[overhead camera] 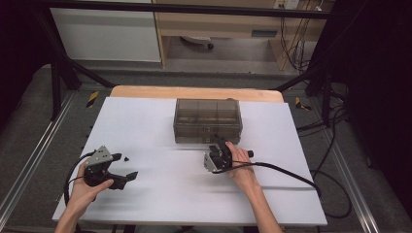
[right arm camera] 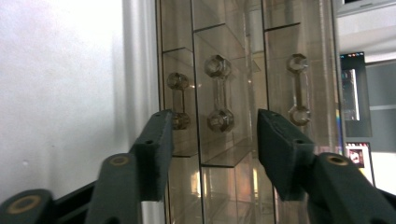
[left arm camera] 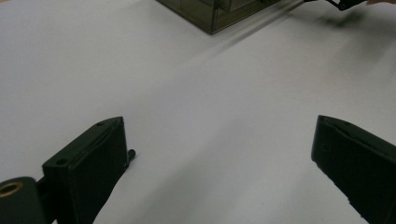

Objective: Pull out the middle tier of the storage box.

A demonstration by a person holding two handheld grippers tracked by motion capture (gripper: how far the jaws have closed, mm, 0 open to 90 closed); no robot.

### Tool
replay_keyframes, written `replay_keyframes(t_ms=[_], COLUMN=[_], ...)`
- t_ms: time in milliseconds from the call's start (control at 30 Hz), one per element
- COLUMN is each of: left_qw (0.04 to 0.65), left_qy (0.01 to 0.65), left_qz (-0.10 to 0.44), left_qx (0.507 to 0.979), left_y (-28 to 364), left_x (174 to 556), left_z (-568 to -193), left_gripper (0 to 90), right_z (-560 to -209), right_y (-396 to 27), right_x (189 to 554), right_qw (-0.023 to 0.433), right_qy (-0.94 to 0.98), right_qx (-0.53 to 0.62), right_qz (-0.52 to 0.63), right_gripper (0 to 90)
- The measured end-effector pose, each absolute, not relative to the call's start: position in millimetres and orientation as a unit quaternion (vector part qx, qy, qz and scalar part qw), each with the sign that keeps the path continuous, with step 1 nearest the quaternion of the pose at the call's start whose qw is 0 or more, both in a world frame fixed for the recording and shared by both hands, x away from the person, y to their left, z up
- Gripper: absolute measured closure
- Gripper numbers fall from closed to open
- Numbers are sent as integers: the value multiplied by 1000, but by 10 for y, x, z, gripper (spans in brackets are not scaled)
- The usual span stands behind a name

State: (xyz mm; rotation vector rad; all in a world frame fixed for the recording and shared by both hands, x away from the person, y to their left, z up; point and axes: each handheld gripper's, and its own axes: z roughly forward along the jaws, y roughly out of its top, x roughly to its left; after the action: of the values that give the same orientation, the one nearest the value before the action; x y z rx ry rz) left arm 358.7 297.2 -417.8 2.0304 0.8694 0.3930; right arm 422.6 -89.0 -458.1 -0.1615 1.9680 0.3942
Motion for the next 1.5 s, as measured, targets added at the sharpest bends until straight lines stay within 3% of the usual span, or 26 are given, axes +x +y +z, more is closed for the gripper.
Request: replay_keyframes(t_ms=[300,1500], left_qw=[434,434], left_qy=[349,349], left_qz=[158,158], left_qx=[816,816], left_y=[2971,2972], left_x=[3588,3587], left_z=[-4180,-4179], left_gripper=[31,31], right_z=[-4545,-4524], right_y=[-897,-905], right_x=[4260,4162], right_qw=[537,531], right_qy=[822,825], right_qx=[-75,-91], right_qz=[172,168], right_gripper=[619,631])
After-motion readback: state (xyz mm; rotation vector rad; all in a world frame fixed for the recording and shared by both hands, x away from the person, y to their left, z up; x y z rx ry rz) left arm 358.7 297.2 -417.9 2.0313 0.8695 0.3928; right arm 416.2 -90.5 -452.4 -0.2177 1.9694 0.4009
